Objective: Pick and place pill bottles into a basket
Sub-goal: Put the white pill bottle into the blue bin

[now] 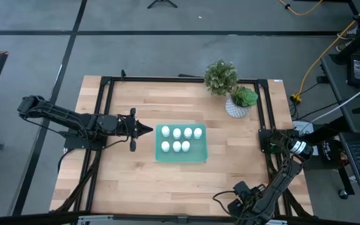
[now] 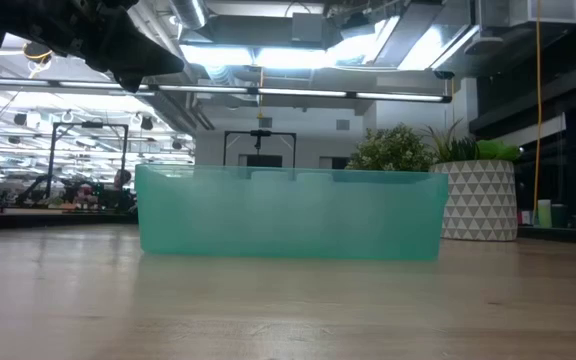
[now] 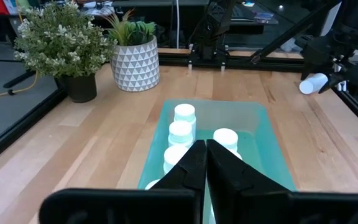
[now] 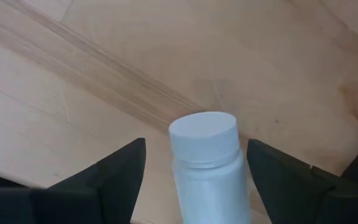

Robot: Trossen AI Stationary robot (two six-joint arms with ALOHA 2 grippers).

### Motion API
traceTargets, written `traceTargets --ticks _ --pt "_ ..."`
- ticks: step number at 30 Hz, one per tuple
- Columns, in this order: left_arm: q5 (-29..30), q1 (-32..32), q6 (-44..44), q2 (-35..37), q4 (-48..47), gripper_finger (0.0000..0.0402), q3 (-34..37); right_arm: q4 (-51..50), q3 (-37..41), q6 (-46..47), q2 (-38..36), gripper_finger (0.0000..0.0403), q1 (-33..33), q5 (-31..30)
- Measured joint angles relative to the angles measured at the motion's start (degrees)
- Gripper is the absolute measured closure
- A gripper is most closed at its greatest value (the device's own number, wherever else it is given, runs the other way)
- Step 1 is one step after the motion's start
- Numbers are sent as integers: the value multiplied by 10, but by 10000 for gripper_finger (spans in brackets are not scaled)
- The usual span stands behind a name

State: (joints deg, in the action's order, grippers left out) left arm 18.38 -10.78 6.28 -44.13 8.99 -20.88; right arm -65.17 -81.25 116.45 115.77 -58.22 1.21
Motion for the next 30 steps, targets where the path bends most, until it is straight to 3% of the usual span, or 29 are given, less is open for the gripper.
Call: traceTargets --ticks 18,30 --pt "0 0 0 0 0 397 0 -9 0 -46 0 122 -2 -26" --pt "0 0 0 0 0 396 0 50 38 -35 1 122 -2 -26"
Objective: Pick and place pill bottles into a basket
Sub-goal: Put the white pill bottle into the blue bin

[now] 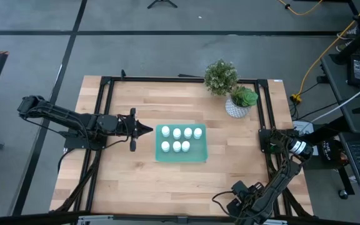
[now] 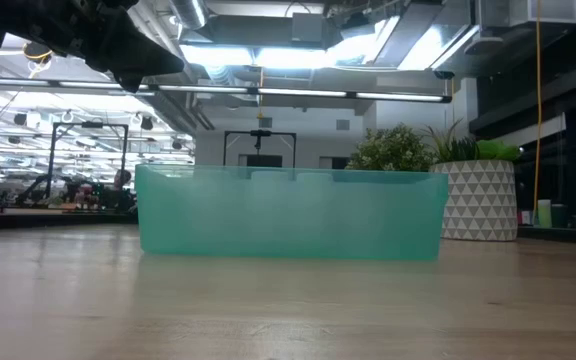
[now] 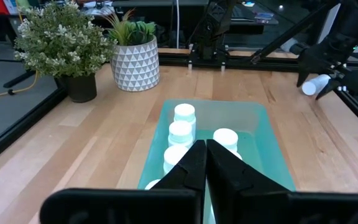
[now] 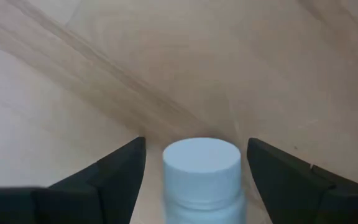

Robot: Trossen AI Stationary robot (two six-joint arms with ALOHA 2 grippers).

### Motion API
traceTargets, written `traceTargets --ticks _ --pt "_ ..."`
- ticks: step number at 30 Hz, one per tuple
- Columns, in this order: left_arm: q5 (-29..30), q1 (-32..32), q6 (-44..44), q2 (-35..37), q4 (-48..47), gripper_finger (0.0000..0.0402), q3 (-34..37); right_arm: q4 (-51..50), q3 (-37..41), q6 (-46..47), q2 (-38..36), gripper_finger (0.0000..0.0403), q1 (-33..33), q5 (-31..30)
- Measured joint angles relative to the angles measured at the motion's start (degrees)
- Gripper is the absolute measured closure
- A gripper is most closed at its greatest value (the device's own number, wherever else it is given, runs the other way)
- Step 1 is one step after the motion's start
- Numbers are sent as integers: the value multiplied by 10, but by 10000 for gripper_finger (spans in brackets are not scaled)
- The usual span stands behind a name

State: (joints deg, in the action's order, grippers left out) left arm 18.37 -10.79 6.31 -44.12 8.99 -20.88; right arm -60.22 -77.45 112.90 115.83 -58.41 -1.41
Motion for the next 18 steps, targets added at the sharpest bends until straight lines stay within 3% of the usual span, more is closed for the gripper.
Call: traceTargets --ticks 9,18 --pt "0 0 0 0 0 393 0 -3 0 -16 0 133 0 12" --pt "0 0 0 0 0 397 0 -6 1 -23 0 221 0 32"
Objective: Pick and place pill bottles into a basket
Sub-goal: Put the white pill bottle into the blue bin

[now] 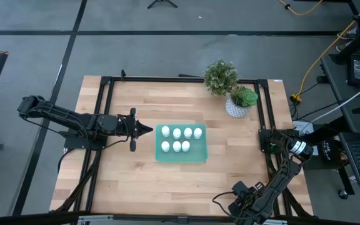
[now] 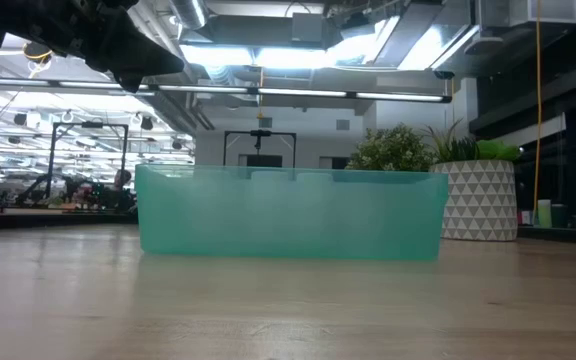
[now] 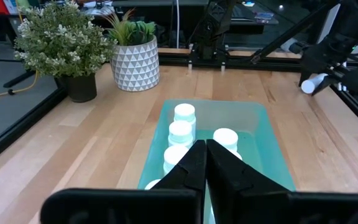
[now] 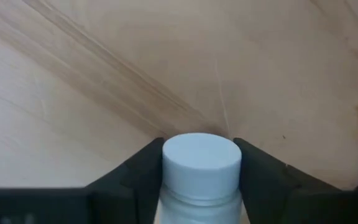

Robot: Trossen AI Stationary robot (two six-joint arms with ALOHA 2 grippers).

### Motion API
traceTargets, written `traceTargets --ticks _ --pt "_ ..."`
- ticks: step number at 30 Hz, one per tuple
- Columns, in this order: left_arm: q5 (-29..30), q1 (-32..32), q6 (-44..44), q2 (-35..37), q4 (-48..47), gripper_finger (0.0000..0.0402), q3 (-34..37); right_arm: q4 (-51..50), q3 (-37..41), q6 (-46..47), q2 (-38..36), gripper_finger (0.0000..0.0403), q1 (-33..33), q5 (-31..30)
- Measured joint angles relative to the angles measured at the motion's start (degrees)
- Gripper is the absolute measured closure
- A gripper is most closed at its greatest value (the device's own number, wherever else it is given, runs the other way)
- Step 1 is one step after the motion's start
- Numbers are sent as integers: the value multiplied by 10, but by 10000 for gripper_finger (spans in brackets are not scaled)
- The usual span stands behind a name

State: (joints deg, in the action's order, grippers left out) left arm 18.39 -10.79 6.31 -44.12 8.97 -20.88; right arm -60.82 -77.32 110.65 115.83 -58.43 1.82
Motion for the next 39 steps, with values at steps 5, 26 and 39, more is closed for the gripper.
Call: traceTargets --ticks 5,26,39 --pt "0 0 0 0 0 393 0 0 0 0 0 247 0 1" --pt "0 0 0 0 0 398 0 -8 -38 -72 -27 248 0 -155" --pt "0 0 0 0 0 397 0 -24 -39 -214 -78 248 28 -295"
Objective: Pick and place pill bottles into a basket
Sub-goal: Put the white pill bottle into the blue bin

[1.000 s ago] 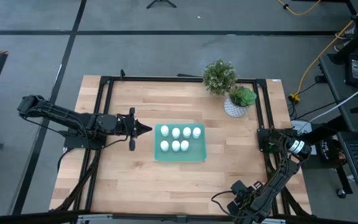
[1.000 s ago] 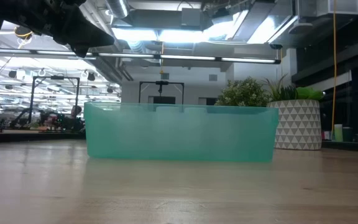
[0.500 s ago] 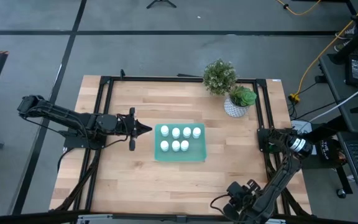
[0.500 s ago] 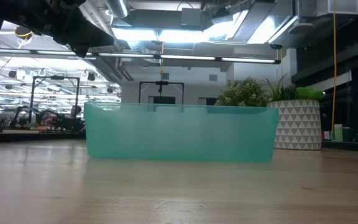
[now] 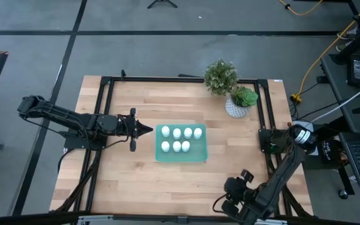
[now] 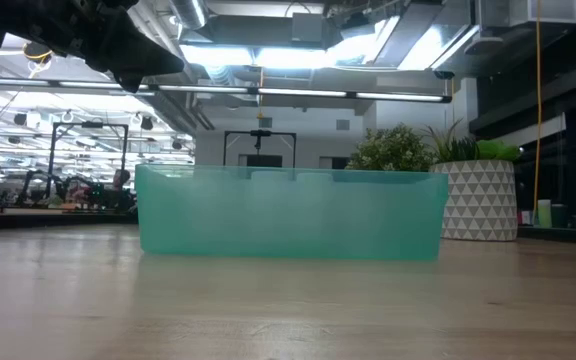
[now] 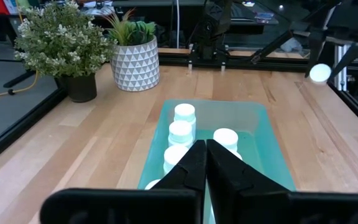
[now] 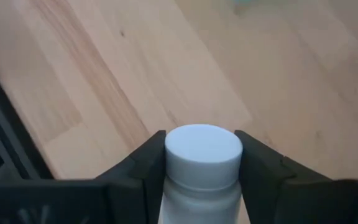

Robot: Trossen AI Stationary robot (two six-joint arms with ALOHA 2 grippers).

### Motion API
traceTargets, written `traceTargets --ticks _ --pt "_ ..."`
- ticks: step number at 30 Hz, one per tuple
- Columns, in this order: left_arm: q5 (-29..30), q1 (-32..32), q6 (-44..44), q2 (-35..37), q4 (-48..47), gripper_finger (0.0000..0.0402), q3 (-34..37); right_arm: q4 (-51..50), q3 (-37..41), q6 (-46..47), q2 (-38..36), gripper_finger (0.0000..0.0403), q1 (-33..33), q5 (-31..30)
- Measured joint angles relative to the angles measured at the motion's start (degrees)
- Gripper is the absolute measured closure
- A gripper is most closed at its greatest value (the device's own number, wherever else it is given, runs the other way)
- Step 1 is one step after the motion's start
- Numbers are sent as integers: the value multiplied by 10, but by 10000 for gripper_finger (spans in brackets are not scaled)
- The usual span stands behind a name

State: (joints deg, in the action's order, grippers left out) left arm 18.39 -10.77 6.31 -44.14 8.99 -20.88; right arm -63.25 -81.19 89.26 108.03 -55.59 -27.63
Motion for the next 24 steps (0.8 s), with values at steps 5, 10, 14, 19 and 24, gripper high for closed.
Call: traceTargets --ticks 5,10,14,19,24 --pt "0 0 0 0 0 396 0 2 0 -32 -30 248 8 -22" --pt "0 0 0 0 0 397 0 2 0 -92 -77 247 19 -40" --pt "0 0 0 0 0 399 0 0 0 -155 -117 246 35 -64" --pt "0 0 0 0 -2 395 0 10 11 -225 -159 245 57 -98" --pt "0 0 0 0 -14 396 0 90 100 -271 -211 245 67 -156"
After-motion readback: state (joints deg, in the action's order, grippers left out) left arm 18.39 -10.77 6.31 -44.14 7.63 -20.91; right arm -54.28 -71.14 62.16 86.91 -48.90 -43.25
